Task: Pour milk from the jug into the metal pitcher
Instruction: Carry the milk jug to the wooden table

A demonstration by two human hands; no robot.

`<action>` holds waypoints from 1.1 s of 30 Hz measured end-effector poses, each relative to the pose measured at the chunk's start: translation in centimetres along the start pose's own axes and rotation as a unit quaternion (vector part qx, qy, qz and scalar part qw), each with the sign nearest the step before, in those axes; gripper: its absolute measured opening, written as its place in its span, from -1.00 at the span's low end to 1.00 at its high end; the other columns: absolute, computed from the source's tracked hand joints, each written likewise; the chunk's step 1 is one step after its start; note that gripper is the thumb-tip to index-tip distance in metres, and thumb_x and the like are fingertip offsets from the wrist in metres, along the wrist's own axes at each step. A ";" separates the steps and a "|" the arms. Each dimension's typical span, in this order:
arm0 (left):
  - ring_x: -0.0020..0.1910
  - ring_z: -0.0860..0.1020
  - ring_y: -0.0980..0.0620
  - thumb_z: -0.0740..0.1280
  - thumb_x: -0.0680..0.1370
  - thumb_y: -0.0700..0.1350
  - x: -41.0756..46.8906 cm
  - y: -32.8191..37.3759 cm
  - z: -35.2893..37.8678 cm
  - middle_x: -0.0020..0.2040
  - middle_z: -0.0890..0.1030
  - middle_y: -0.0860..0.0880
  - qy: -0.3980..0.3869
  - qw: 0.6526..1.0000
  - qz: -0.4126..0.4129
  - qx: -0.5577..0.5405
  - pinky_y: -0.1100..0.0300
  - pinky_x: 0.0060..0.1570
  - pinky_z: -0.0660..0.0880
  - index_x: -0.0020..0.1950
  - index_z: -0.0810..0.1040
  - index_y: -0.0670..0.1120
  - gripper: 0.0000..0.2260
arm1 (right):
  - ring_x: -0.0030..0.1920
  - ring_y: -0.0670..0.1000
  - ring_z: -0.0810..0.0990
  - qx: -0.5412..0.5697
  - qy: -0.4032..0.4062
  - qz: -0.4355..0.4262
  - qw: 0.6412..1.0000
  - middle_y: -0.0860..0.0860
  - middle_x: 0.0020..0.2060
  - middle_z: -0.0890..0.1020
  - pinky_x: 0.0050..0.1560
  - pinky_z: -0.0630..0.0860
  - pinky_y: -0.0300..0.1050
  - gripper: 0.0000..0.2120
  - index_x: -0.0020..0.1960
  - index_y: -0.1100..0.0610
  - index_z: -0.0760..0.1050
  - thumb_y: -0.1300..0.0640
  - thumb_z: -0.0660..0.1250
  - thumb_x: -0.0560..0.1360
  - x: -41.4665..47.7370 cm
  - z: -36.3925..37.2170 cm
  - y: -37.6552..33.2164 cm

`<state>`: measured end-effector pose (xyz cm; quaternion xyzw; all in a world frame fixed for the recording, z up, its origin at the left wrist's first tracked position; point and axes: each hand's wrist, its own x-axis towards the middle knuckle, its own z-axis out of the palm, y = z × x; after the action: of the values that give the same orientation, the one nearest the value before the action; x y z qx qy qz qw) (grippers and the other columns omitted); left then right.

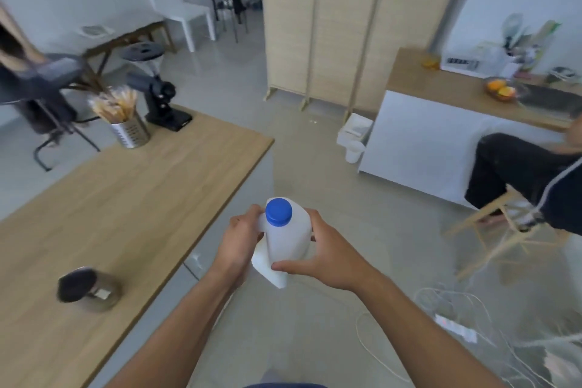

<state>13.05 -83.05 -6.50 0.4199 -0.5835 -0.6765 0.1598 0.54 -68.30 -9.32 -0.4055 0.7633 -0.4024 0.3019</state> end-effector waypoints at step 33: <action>-0.27 0.09 -0.02 0.22 0.68 -0.13 -8.3 -6.5 -19.3 -0.24 0.09 -0.03 0.536 0.815 -0.052 -0.212 -0.02 -0.20 0.00 -0.18 0.08 -0.05 -0.65 | 0.49 -0.19 0.49 -0.085 -0.508 -0.241 0.823 -0.37 0.49 0.48 0.50 0.51 0.07 0.03 0.62 -0.37 0.22 -0.36 0.71 0.31 14.4 22.4 -12.8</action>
<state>34.37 -88.07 -8.67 0.7018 -0.2251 -0.4583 0.4967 15.97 -93.47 -11.31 -0.7474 0.4112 -0.1325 0.5047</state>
